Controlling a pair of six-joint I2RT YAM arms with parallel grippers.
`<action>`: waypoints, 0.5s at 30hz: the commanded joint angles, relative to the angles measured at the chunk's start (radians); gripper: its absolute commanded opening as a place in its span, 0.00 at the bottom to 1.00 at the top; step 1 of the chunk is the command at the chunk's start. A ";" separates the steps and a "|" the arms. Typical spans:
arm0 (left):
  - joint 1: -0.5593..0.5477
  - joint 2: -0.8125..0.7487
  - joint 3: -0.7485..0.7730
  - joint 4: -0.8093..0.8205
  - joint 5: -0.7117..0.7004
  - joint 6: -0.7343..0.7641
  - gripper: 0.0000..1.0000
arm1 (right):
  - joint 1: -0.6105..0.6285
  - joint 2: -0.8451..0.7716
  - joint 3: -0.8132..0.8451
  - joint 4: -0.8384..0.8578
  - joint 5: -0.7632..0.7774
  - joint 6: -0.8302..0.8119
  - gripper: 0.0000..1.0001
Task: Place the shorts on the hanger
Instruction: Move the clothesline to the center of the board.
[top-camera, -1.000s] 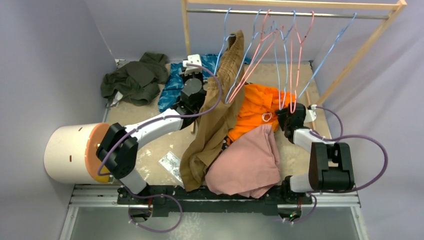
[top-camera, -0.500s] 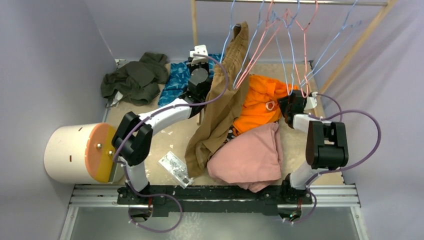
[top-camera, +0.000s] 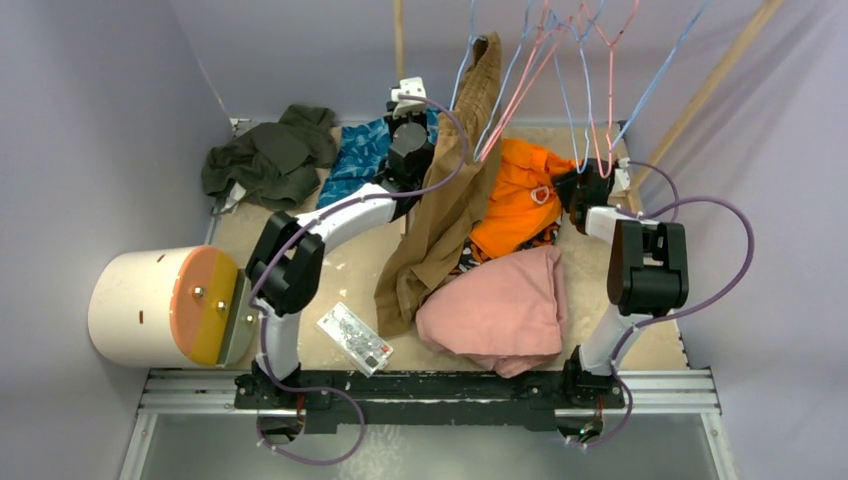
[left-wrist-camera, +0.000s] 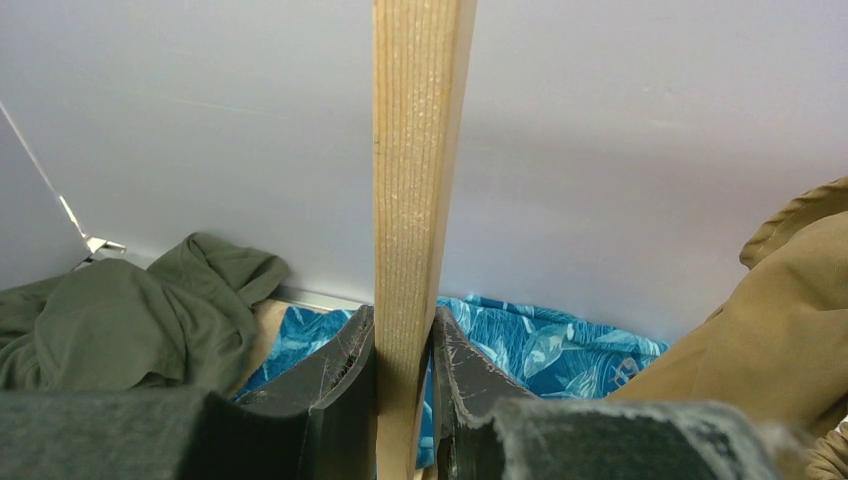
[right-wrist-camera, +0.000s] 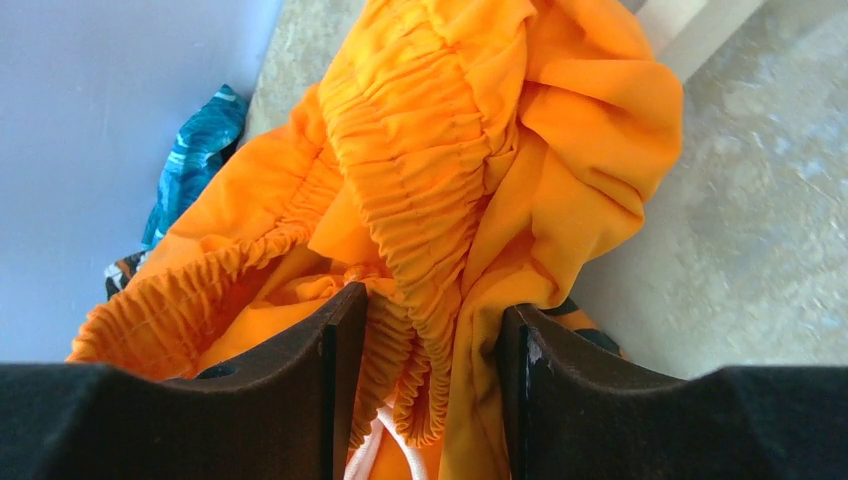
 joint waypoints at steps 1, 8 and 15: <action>0.004 0.111 0.042 -0.145 0.043 -0.050 0.00 | -0.001 0.012 0.088 0.007 -0.083 -0.062 0.51; 0.010 0.132 0.093 -0.203 0.060 -0.047 0.00 | -0.005 0.003 0.114 -0.012 -0.156 -0.132 0.56; 0.007 0.074 0.019 -0.232 0.045 -0.097 0.01 | -0.005 -0.115 0.044 -0.039 -0.219 -0.171 0.80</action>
